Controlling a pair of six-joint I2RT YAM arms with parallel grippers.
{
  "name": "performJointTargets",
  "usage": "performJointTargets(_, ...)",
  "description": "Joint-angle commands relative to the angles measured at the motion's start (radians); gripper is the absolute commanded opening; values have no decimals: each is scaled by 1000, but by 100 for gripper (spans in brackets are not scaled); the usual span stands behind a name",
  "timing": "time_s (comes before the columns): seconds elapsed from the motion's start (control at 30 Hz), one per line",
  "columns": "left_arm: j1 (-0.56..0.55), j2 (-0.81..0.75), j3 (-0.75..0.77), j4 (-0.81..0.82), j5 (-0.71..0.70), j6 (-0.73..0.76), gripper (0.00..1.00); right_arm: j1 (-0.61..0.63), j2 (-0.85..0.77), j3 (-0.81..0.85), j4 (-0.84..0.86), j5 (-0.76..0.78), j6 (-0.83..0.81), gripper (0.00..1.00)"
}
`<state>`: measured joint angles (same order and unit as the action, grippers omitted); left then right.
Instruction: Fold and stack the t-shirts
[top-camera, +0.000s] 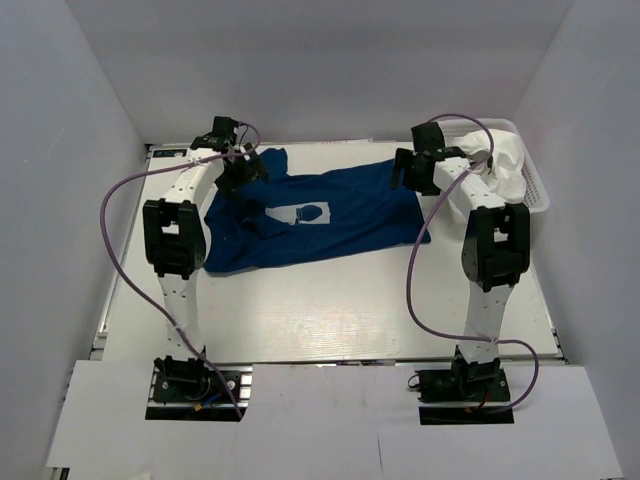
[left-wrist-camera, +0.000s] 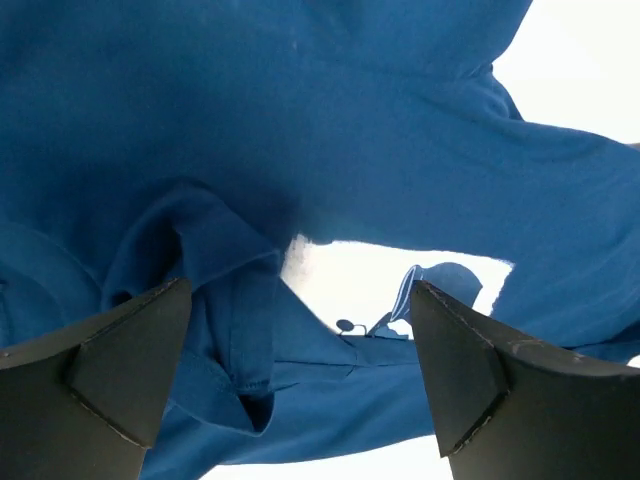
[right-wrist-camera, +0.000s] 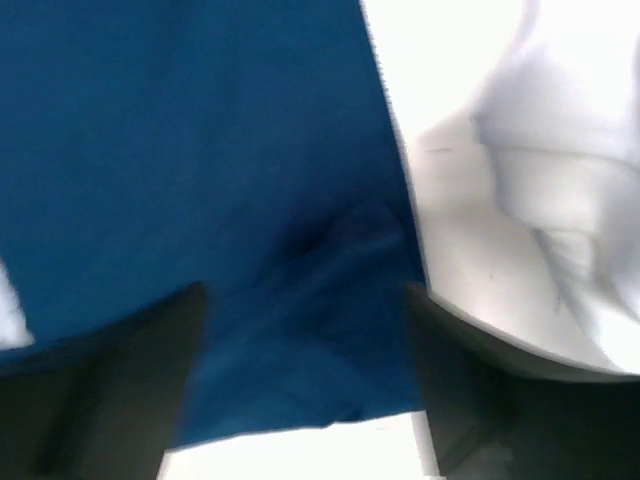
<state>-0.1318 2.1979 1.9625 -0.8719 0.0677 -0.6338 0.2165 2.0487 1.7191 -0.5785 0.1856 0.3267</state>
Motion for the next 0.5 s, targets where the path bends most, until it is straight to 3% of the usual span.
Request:
performJointTargets(0.0,11,-72,79,-55,-28,62,100,14,-102,-2,32,-135,-52,90)
performJointTargets(0.1,11,-212,-105,-55,-77,83,100,29,-150,-160,74,-250,-55,90)
performJointTargets(0.23,11,-455,-425,8,-72,83,100,44,-238,-321,150,-275,-46,90)
performJointTargets(0.33,0,-631,-683,175,39,94,100,41,-243,-389,170,-284,-52,90)
performJointTargets(0.4,-9,-673,-842,377,185,80,100,40,-234,-407,184,-301,-63,90)
performJointTargets(0.47,-9,-655,-907,515,321,46,100,40,-213,-403,229,-325,-67,90)
